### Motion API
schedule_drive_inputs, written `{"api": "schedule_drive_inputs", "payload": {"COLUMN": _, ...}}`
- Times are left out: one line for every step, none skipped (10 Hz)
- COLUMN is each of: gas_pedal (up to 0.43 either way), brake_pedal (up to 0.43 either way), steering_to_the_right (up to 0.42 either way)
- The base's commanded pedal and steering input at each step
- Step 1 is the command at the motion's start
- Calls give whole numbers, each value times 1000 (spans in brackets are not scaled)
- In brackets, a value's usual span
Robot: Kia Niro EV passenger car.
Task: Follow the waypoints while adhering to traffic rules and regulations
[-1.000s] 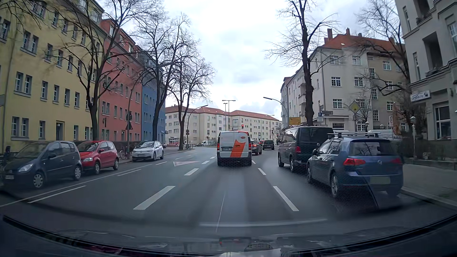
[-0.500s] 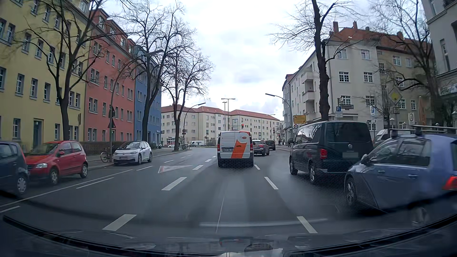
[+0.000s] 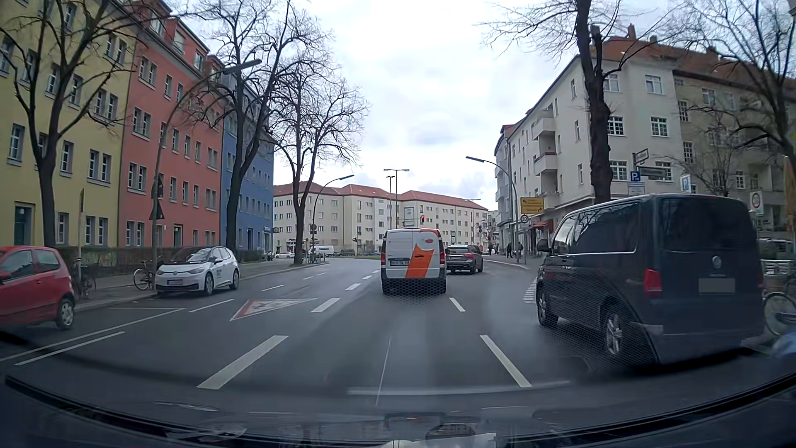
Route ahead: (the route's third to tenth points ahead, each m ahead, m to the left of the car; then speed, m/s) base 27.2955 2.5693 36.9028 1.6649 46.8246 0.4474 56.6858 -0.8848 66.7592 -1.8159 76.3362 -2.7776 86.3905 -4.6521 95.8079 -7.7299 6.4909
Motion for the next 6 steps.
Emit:
{"api": "schedule_drive_inputs", "payload": {"gas_pedal": 0, "brake_pedal": 12, "steering_to_the_right": 0}}
{"api": "schedule_drive_inputs", "payload": {"gas_pedal": 0, "brake_pedal": 12, "steering_to_the_right": 0}}
{"api": "schedule_drive_inputs", "payload": {"gas_pedal": 0, "brake_pedal": 12, "steering_to_the_right": 0}}
{"api": "schedule_drive_inputs", "payload": {"gas_pedal": 0, "brake_pedal": 12, "steering_to_the_right": 1}}
{"api": "schedule_drive_inputs", "payload": {"gas_pedal": 0, "brake_pedal": 12, "steering_to_the_right": 4}}
{"api": "schedule_drive_inputs", "payload": {"gas_pedal": 0, "brake_pedal": 12, "steering_to_the_right": 8}}
